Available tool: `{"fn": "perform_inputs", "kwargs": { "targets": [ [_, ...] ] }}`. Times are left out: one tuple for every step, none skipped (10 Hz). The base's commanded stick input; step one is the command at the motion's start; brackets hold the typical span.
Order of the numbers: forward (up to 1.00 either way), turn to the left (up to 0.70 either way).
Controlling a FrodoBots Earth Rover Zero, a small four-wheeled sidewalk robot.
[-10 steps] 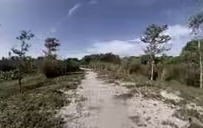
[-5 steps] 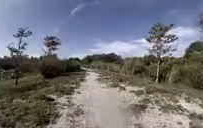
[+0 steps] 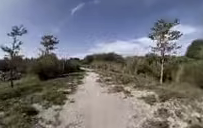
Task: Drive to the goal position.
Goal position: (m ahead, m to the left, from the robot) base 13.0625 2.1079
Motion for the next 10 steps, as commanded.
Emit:
{"fn": "perform_inputs", "kwargs": {
  "targets": [
    [0.85,0.00],
    [0.85,0.00],
    [0.85,0.00],
    [0.85,0.00],
    [0.85,0.00],
    [0.85,0.00],
    [0.85,0.00],
    [0.85,0.00],
    [0.85,0.00],
    [0.85,0.00]
  ]
}}
